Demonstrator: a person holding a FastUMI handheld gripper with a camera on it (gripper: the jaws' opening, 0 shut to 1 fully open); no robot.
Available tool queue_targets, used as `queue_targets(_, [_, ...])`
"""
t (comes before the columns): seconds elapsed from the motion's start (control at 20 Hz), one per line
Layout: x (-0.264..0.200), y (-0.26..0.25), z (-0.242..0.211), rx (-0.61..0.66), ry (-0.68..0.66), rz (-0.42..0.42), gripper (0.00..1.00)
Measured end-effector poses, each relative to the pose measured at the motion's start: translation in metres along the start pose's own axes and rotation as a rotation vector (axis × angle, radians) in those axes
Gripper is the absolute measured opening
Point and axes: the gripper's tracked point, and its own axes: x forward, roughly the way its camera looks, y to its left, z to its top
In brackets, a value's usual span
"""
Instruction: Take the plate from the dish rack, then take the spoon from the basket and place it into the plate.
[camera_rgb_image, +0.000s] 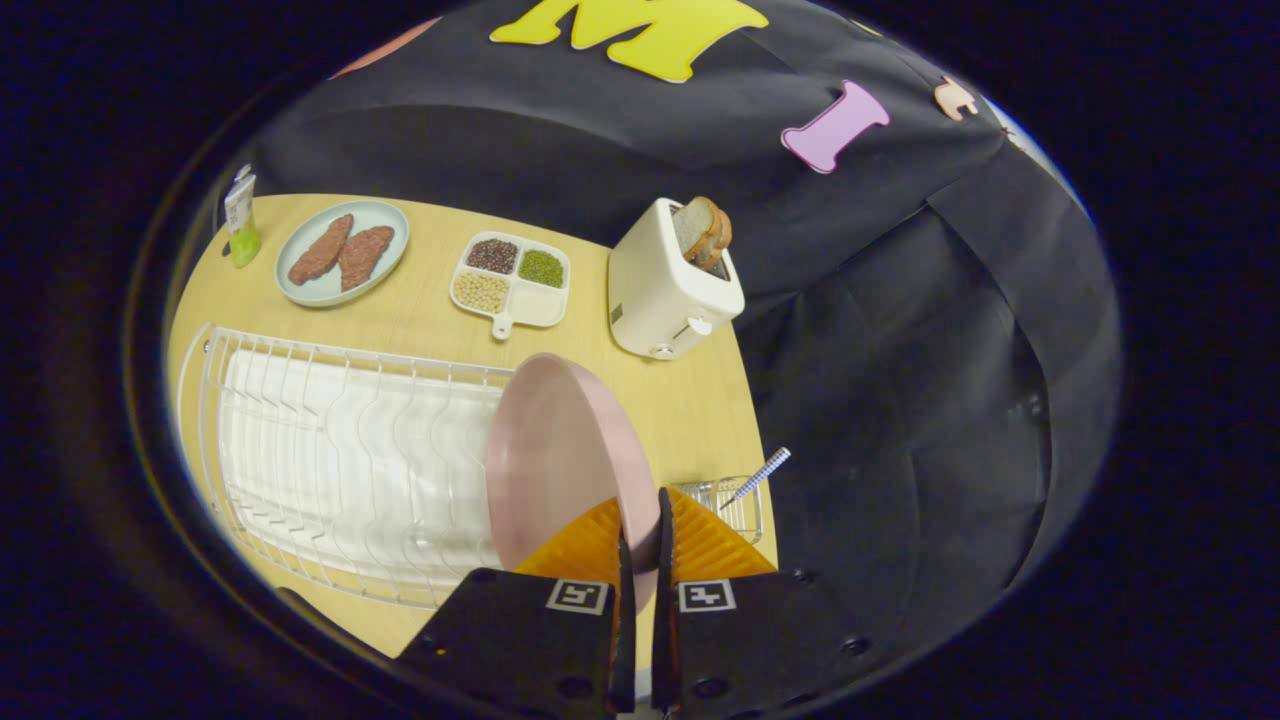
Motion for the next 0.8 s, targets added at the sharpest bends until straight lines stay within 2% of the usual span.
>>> queue_targets(0.1, [-0.007, -0.003, -0.004, 0.003, -0.030, -0.005, 0.12])
queue_targets(0.3, [-0.025, -0.011, -0.023, 0.018, -0.076, 0.073, 0.12])
queue_targets(0.65, [-0.065, -0.019, -0.088, 0.029, -0.212, 0.377, 0.12])
queue_targets(0.8, [-0.068, -0.019, -0.123, 0.029, -0.256, 0.473, 0.12])
